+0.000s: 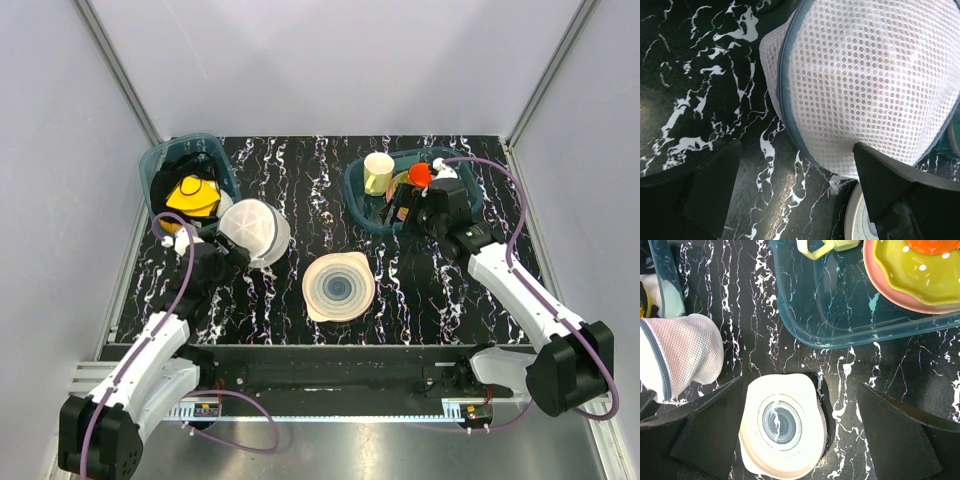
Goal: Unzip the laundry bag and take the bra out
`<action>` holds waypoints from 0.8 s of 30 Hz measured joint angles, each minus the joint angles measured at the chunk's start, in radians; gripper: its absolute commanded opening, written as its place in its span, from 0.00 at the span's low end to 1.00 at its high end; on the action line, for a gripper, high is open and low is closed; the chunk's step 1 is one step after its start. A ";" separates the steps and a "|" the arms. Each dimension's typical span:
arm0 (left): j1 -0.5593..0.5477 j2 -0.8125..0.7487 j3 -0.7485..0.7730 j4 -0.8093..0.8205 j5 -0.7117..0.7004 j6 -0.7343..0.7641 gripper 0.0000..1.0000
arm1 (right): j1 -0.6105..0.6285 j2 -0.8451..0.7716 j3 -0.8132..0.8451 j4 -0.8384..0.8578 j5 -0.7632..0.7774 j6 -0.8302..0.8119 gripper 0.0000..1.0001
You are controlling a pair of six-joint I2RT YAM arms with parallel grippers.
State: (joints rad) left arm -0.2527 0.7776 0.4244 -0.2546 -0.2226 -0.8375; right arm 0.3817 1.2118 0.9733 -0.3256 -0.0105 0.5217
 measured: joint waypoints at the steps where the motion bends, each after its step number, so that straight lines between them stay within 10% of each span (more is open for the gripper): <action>1: 0.005 0.005 -0.014 0.032 0.011 0.000 0.94 | 0.000 0.000 -0.002 0.000 -0.002 0.000 0.99; 10: 0.007 0.091 -0.074 0.346 0.027 0.012 0.58 | 0.000 0.000 -0.005 -0.001 -0.011 0.000 1.00; 17: 0.007 0.216 -0.029 0.398 0.076 0.018 0.03 | 0.000 0.000 -0.005 -0.001 -0.030 0.000 1.00; 24: 0.008 0.235 0.188 0.232 0.143 -0.012 0.00 | 0.032 0.030 -0.001 0.078 -0.125 0.029 0.97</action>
State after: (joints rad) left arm -0.2447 1.0126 0.6121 -0.0231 -0.0792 -0.8494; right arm 0.4141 1.2419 0.9726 -0.2478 -0.1352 0.5510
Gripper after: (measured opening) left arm 0.018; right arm 0.994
